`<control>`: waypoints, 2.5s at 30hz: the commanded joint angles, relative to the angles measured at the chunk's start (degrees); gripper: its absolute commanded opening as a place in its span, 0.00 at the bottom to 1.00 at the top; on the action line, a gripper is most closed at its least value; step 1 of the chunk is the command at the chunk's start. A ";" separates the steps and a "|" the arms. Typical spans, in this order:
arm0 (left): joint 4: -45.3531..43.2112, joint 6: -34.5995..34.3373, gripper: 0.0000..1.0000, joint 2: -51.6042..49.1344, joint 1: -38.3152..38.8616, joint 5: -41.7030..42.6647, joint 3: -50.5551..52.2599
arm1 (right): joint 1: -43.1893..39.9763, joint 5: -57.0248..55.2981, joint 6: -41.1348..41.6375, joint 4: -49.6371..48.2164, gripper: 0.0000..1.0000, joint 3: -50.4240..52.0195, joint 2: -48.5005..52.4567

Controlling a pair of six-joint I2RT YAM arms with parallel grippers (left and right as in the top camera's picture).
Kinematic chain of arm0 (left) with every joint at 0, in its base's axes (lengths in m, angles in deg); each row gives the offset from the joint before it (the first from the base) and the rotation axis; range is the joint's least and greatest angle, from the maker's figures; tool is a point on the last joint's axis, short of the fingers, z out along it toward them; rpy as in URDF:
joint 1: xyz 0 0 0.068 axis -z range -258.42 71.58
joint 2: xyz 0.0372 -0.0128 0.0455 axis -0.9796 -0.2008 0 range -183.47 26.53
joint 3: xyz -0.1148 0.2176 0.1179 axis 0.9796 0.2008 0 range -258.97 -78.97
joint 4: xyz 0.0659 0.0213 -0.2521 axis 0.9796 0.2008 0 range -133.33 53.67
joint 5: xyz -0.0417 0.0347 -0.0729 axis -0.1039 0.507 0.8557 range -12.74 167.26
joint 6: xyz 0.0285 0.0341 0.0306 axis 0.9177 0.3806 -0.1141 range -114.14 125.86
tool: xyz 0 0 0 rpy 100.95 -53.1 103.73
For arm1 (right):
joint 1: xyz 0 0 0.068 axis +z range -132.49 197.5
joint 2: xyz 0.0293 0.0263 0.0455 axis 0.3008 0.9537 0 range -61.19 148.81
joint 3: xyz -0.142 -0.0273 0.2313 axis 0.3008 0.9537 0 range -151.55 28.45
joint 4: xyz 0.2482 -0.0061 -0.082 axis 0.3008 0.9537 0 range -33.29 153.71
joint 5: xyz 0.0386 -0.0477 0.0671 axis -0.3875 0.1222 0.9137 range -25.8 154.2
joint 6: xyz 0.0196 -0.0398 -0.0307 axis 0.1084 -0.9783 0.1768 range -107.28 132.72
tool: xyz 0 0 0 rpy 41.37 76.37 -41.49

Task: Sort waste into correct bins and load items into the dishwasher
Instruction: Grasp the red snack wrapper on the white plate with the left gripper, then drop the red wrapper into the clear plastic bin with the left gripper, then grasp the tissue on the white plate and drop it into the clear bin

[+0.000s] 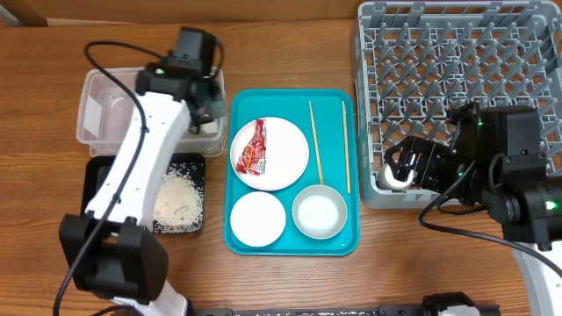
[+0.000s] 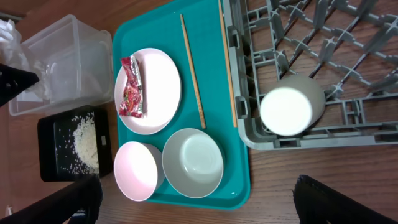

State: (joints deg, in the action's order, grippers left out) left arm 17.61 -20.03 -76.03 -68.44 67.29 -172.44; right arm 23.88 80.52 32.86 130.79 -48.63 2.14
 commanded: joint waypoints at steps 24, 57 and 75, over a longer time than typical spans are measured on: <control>-2.54 1.75 0.63 -15.80 17.68 -6.12 1.73 | -0.07 0.28 -0.63 -0.68 1.00 0.20 0.24; 3.89 10.32 0.63 -9.05 -6.21 6.73 -8.70 | -0.07 0.28 -0.66 0.92 1.00 0.20 0.35; 21.24 10.88 0.54 18.18 4.31 11.74 -9.97 | -0.07 -0.37 -1.07 0.33 1.00 0.20 0.35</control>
State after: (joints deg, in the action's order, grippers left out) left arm 37.50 -10.15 -60.03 -66.23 78.37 -181.71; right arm 23.88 80.48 32.16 131.71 -48.63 2.54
